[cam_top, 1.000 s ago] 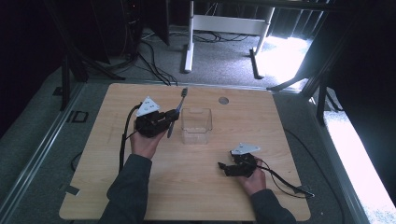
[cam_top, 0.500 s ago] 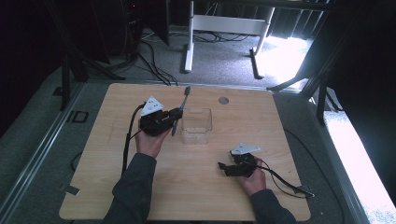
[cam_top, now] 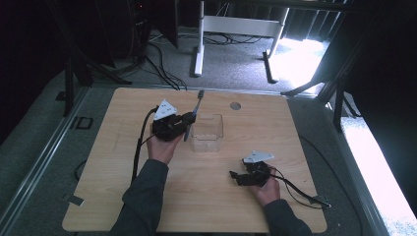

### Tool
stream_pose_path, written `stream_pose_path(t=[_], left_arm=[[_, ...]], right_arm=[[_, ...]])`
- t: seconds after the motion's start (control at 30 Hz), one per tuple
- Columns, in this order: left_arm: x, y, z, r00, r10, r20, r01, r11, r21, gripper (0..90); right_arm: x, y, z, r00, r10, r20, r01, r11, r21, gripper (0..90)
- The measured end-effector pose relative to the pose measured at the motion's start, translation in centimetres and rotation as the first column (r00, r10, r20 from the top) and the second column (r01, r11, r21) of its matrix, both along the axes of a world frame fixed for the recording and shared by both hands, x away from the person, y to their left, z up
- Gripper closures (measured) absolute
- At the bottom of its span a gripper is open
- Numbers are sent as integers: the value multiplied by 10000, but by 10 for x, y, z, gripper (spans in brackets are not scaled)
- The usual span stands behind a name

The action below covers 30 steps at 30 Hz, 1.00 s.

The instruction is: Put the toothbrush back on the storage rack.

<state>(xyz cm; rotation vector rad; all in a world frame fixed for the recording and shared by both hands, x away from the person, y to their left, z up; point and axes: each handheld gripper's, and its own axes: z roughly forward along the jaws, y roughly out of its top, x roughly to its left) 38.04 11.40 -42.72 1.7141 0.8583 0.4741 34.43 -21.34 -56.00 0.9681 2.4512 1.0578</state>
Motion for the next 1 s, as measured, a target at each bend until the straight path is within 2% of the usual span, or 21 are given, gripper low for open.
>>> stream_pose_path(t=[0.27,0.63,1.0], left_arm=[[4,-2,1,10000,44,42,-44,10000,-74,787],[12,-8,3,9999,76,92,-76,10000,26,787],[16,-14,2,9997,157,197,-154,9998,-119,787]], right_arm=[[0,0,0,10000,3,5,-3,10000,2,245],[0,0,0,10000,1,-1,-1,10000,-6,245],[0,0,0,10000,-1,4,1,10000,-15,244]])
